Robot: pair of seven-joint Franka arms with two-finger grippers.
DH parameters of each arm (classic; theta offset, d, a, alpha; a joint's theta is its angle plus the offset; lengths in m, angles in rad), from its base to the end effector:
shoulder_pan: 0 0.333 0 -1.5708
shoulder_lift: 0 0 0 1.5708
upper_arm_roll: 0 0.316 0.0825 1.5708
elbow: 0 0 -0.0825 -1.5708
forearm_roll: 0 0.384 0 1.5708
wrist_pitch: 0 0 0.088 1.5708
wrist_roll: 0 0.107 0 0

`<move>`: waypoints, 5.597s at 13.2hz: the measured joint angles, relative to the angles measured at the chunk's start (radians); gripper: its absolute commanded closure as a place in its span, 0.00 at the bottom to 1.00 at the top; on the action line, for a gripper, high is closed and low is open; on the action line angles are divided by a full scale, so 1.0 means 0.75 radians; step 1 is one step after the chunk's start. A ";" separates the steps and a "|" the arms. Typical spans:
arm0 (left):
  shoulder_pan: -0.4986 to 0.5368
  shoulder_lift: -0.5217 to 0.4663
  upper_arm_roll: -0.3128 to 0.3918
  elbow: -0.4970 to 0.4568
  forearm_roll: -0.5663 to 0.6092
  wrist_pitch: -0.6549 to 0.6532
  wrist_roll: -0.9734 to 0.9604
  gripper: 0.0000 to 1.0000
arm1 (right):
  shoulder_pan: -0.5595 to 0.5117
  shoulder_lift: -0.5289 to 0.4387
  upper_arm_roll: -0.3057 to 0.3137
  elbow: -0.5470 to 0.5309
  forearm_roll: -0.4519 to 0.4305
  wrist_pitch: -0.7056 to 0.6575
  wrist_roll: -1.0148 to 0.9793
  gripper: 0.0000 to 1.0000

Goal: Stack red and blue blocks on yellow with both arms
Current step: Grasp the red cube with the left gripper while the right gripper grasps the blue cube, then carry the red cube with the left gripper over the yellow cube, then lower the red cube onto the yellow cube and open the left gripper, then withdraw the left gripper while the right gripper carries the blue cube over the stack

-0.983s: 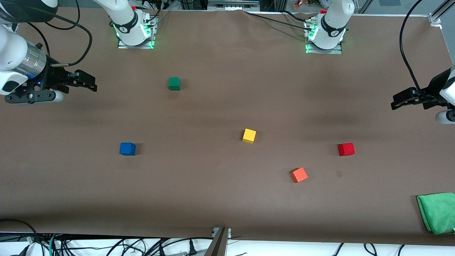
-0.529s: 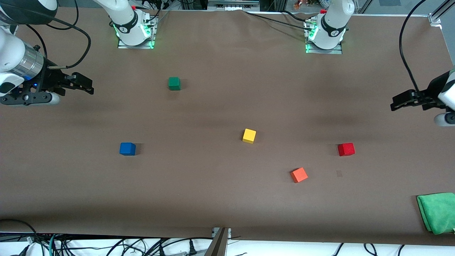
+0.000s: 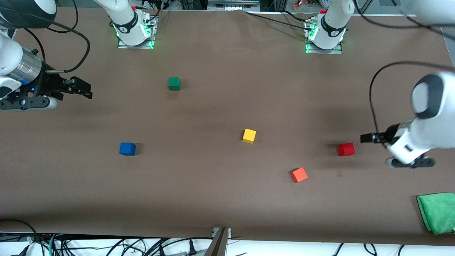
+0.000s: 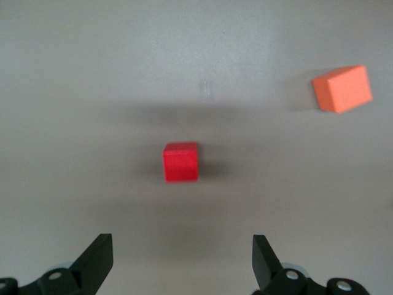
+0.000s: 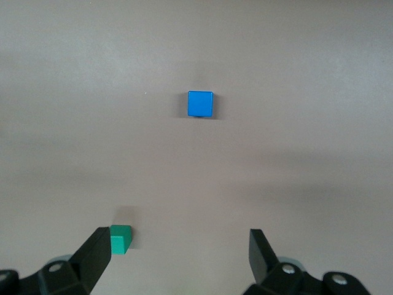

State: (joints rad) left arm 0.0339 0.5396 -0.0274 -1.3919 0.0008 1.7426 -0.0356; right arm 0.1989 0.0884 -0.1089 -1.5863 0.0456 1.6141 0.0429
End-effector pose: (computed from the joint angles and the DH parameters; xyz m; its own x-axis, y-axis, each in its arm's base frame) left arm 0.6878 0.0079 0.3819 0.9812 0.0430 -0.1880 0.0451 -0.9990 0.0066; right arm 0.5788 0.0595 0.5709 0.9971 0.0448 -0.0615 0.0428 -0.9985 -0.0332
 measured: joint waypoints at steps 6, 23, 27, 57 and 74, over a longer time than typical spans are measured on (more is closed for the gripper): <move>0.011 0.131 0.003 -0.300 0.000 0.511 0.001 0.00 | -0.017 0.179 -0.001 -0.005 -0.003 0.078 -0.047 0.01; 0.045 0.082 -0.024 -0.474 0.001 0.683 0.002 0.90 | -0.016 0.827 0.012 -0.084 0.195 0.929 -0.164 0.37; -0.105 -0.013 -0.136 -0.418 0.001 0.583 -0.155 0.90 | -0.017 0.823 0.012 -0.119 0.196 0.929 -0.164 0.75; -0.745 0.235 -0.100 0.078 0.096 0.399 -0.429 0.00 | 0.168 0.696 0.025 0.359 0.196 0.312 0.341 0.75; -0.042 -0.288 -0.043 0.267 0.072 -0.319 -0.101 0.00 | 0.769 0.985 0.030 0.673 0.197 0.573 1.634 0.73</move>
State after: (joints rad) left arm 0.0024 0.3237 -0.0596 -1.1915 0.0548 1.5031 -0.1116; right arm 0.7758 0.8270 -0.0862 -1.0813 0.1932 2.0437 1.2681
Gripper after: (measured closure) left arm 0.000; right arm 0.454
